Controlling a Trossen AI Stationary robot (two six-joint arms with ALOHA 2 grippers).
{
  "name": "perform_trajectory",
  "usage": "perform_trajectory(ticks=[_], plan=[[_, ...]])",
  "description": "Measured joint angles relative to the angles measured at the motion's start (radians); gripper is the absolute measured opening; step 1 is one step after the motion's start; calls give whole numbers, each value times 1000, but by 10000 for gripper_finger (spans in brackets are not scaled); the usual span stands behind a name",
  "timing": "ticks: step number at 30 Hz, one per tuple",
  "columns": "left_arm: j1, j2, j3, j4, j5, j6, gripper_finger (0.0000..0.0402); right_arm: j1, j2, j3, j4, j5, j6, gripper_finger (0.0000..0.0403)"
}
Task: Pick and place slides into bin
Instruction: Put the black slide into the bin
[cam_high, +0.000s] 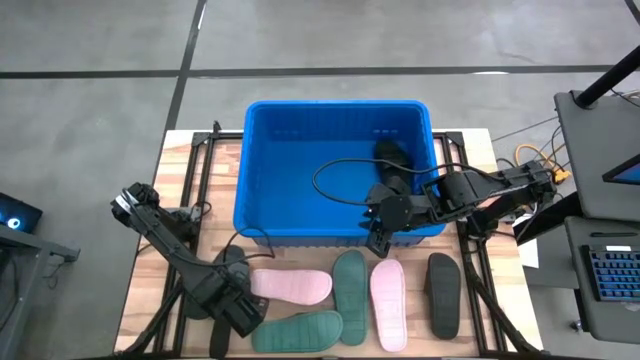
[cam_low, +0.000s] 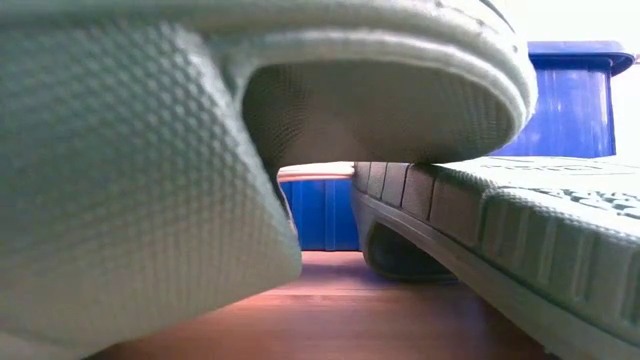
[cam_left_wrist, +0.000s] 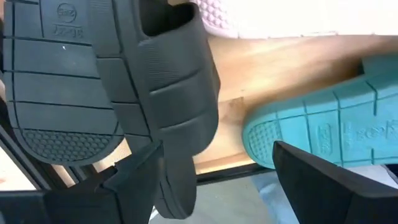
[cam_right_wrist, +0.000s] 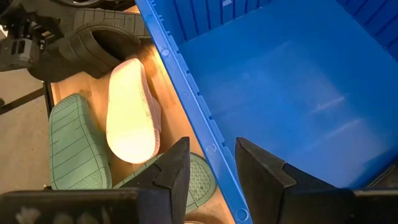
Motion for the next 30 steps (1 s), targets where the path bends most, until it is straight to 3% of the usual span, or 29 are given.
perform_trajectory(ticks=[14, 25, 30], plan=[[0, -45, -35, -188, -6, 124, 283, 0, 0, -2, 1, 7, 21, 118], [1, -44, -103, -160, 13, 116, 283, 0, 3, -21, 30, 8, 19, 118], [6, -45, -139, -52, -3, 114, 283, 0, 3, -32, 36, 6, 19, 118]])
